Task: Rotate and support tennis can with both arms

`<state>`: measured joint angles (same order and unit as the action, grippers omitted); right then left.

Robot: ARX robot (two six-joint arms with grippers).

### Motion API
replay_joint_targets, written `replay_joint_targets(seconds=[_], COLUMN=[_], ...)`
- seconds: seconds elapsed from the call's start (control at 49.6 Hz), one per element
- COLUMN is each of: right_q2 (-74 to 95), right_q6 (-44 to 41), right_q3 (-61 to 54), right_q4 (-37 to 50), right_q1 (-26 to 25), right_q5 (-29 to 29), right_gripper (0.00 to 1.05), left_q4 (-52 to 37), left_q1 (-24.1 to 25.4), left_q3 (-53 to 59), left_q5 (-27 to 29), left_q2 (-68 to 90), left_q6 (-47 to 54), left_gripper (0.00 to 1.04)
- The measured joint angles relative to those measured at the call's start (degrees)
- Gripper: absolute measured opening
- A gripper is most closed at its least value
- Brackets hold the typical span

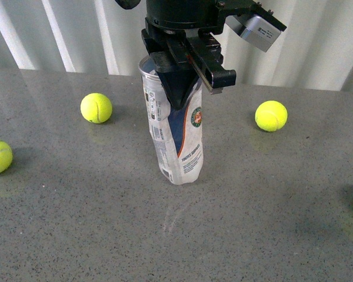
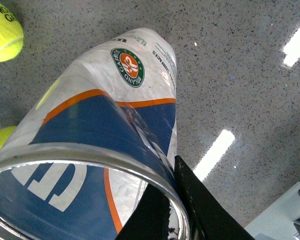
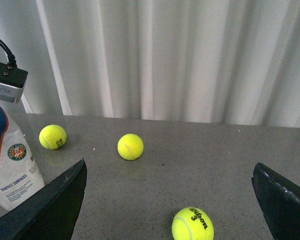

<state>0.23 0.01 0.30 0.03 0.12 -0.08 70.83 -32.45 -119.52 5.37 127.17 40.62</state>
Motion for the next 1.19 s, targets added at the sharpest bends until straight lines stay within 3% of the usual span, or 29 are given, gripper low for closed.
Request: replay_joint_targets(seconds=[0.081, 0.363, 0.646, 1.09, 1.191], right_q2=[0.0, 0.0, 0.0, 0.0, 0.0], right_q6=[0.0, 0.0, 0.0, 0.0, 0.0], right_q3=[0.0, 0.0, 0.0, 0.0, 0.0], right_q4=[0.0, 0.0, 0.0, 0.0, 0.0], right_q1=[0.0, 0.0, 0.0, 0.0, 0.0], right_q5=[0.0, 0.0, 0.0, 0.0, 0.0], right_gripper=[0.97, 0.97, 0.97, 0.97, 0.97], left_q4=[-0.5, -0.7, 0.7, 1.0, 0.8], left_q1=[-0.2, -1.4, -2.3, -2.6, -2.7], left_q3=[0.0, 1.6, -2.0, -0.3, 0.4], left_q5=[0.1, -1.6, -2.4, -2.6, -5.7], left_q2=[0.3, 0.3, 0.3, -3.4, -5.4], left_q6=[-0.2, -0.2, -0.8, -2.2, -4.3], left_gripper=[0.04, 0.55, 0.98, 0.98, 0.98])
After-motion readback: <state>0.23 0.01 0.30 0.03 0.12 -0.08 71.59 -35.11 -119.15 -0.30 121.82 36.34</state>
